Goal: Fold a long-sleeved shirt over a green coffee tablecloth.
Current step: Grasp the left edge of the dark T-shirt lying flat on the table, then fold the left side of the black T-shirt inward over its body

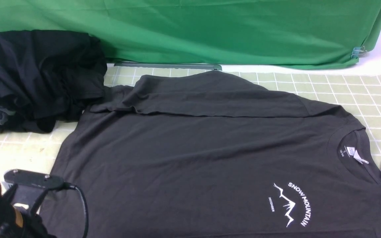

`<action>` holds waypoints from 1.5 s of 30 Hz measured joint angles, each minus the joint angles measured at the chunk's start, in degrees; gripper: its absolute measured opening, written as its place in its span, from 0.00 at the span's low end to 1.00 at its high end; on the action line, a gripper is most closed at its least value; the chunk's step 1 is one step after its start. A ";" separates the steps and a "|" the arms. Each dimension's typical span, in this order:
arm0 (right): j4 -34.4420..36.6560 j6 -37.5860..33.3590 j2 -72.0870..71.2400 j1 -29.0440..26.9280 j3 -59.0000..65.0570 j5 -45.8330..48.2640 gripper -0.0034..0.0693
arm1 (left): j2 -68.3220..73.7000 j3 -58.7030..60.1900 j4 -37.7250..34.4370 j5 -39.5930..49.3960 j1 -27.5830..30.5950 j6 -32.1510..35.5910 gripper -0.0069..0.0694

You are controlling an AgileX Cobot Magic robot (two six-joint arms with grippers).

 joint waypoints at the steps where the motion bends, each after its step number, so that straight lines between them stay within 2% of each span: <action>1: 0.00 0.00 0.80 0.76 -0.11 -0.17 0.06 | 0.72 0.29 0.00 -1.25 0.00 0.00 0.37; 5: 0.00 0.00 2.06 2.77 -0.11 -0.95 0.06 | 4.74 0.53 -0.12 -4.41 0.00 0.00 0.58; 7: 0.00 0.00 2.14 3.13 -0.11 -1.36 0.06 | 6.74 0.53 -0.46 -4.82 0.00 0.00 0.64; 9: 0.00 0.00 2.14 3.26 -0.11 -1.48 0.06 | 8.14 0.53 -0.94 -4.85 0.00 0.00 0.66; 12: 0.00 0.00 2.14 3.39 -0.11 -1.51 0.06 | 8.86 0.53 -2.23 -5.02 0.00 0.38 0.59; 14: 0.00 0.00 2.14 3.39 -0.11 -1.55 0.06 | 8.86 0.53 -3.12 -5.02 0.00 1.07 0.48; 15: -0.06 0.00 2.14 3.39 -0.11 -1.55 0.06 | 8.86 0.38 -3.12 -4.66 0.00 1.57 0.38; 16: -0.06 0.00 2.14 3.39 -0.11 -1.55 0.06 | 8.86 0.24 -3.43 -4.34 0.00 1.73 0.36; 17: -0.06 0.00 2.14 3.39 -0.11 -1.55 0.06 | 8.86 -0.50 -3.44 -2.67 0.00 2.03 0.23; 18: -0.06 0.00 2.14 3.39 -0.11 -1.55 0.06 | 8.86 -1.31 -3.44 -1.30 0.00 2.09 0.17; 20: -0.06 0.00 2.14 3.39 -0.11 -1.55 0.06 | 8.28 -3.45 -3.44 1.14 0.00 2.37 0.12; 25: -0.06 0.00 2.14 3.39 -0.11 -1.55 0.06 | 5.21 -11.58 -4.35 5.35 0.00 3.88 0.11; 31: -0.06 0.00 2.19 3.39 -0.11 0.39 0.07 | 5.63 -29.64 -6.49 8.99 2.53 4.54 0.11; 35: -0.06 -1.98 3.55 3.39 -0.17 4.47 0.09 | 11.69 -38.45 -6.48 9.81 8.08 5.11 0.11; 39: 0.14 -5.98 7.17 3.39 -1.96 13.81 0.11 | 22.37 -45.65 -6.45 9.57 13.82 5.98 0.11; 45: 3.22 -12.22 11.69 3.39 -3.78 18.46 0.18 | 31.48 -48.53 -4.60 6.59 15.17 5.59 0.11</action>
